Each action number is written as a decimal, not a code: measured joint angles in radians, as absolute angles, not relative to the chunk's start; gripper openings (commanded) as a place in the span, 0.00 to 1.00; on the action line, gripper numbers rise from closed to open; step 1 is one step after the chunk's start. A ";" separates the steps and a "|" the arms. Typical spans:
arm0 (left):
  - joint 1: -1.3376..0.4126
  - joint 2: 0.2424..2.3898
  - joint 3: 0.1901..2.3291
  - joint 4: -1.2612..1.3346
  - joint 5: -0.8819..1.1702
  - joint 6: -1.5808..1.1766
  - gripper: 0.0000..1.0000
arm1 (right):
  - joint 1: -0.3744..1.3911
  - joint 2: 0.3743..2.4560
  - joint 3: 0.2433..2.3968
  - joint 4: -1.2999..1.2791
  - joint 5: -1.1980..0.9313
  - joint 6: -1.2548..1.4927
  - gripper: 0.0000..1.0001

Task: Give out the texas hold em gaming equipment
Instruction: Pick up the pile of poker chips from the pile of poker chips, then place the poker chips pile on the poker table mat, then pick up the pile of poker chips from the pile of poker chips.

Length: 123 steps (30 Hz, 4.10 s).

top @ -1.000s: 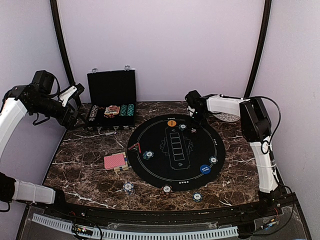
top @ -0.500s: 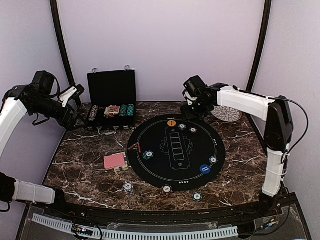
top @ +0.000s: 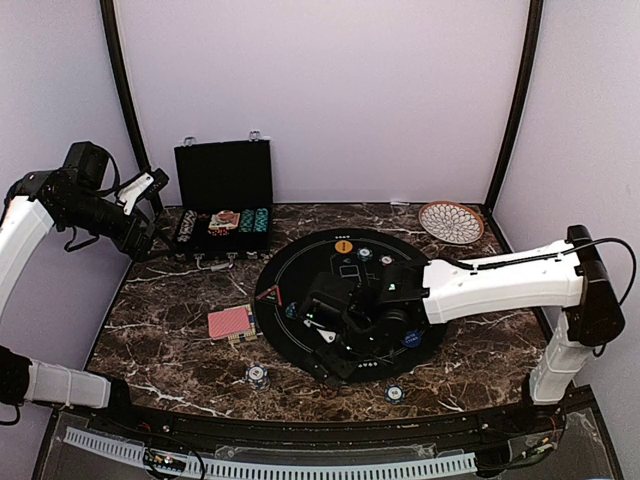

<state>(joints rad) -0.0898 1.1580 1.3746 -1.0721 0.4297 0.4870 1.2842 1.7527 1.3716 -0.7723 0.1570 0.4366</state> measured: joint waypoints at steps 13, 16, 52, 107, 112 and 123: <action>-0.090 1.146 1.375 -1.073 0.430 0.487 0.99 | 1.313 1.829 1.353 -0.774 0.047 0.449 0.92; -0.090 1.146 1.375 -1.073 0.430 0.487 0.99 | 1.313 1.850 1.353 -0.775 0.044 0.444 0.90; -0.090 1.146 1.375 -1.072 0.430 0.487 0.99 | 1.297 1.908 1.392 -0.810 0.042 0.382 0.38; -0.090 1.131 1.360 -1.071 0.428 0.492 0.99 | 1.116 2.280 1.820 -0.754 0.104 0.331 0.68; -0.090 1.130 1.358 -1.071 0.428 0.493 0.99 | 1.117 2.229 1.757 -0.756 0.097 0.331 0.68; -0.090 1.131 1.358 -1.071 0.430 0.495 0.99 | 1.164 1.926 1.541 -0.806 0.033 0.352 0.82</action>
